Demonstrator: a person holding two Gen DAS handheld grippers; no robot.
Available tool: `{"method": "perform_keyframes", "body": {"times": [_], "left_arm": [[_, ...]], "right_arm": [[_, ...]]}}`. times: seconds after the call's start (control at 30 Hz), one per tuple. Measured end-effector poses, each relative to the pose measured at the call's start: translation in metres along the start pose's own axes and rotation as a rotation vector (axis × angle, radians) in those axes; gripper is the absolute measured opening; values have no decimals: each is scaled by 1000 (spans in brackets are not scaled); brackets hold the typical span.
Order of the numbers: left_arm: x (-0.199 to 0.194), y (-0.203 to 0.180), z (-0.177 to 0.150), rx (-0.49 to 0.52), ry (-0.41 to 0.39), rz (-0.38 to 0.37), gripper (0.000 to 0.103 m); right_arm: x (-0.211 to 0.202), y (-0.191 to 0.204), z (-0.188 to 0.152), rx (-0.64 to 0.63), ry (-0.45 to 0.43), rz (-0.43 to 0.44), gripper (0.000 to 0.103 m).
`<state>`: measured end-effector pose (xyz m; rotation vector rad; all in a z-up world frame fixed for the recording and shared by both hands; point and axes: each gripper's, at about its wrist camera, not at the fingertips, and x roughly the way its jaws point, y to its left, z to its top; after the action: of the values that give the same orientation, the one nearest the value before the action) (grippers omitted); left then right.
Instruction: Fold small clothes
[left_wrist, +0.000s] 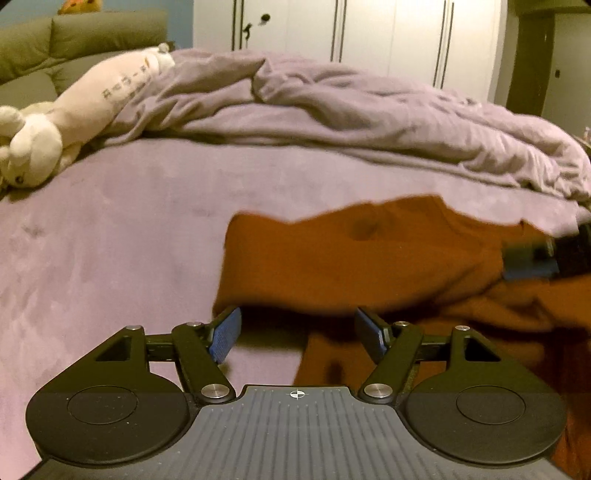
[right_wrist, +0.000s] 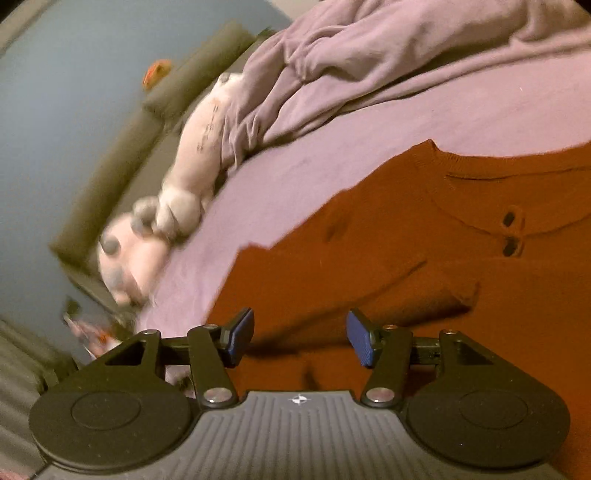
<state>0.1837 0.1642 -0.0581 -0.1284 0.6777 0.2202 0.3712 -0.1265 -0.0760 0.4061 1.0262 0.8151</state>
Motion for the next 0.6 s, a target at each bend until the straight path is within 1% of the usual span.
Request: {"method": "perform_keyframes", "body": {"times": [0.07,0.13,0.17,0.2,0.27,0.3,0.33,0.37,0.4,0.43,0.47,0.57,0.6], "left_arm": [[5,-5,14,7,-30,-13,75],[15,-13,29,9,-39,-22,76],[21,-18,36,9,-43,-43,76],[29,-22,41,10,-38,-72,78],[47,-33,48,8,5,-79,78],[56,-39,50,27,33,-106,78],[65,-45,48,49,69,-138,77],[73,-51,46,60,111,-145,76],[78,-56,41,64,140,-143,72],[78,-60,37,69,150,-163,72],[75,-64,31,72,152,-201,72],[61,-75,15,97,140,-284,75],[57,-79,10,109,135,-290,78]], "right_arm": [[-9,0,-5,22,-21,-50,55],[-27,3,-17,35,-74,-104,56],[-34,4,-22,36,-103,-141,58],[-41,4,-27,40,-128,-166,60],[-52,4,-38,52,-167,-202,60],[-55,2,-43,63,-180,-208,60],[-60,-2,-48,83,-188,-201,60],[-64,-4,-53,102,-195,-198,60],[-68,-6,-57,119,-201,-203,60],[-72,-8,-61,122,-203,-203,60],[-74,-9,-63,123,-208,-201,60],[-78,-12,-68,140,-215,-196,60],[-78,-12,-68,148,-218,-189,61]]}}
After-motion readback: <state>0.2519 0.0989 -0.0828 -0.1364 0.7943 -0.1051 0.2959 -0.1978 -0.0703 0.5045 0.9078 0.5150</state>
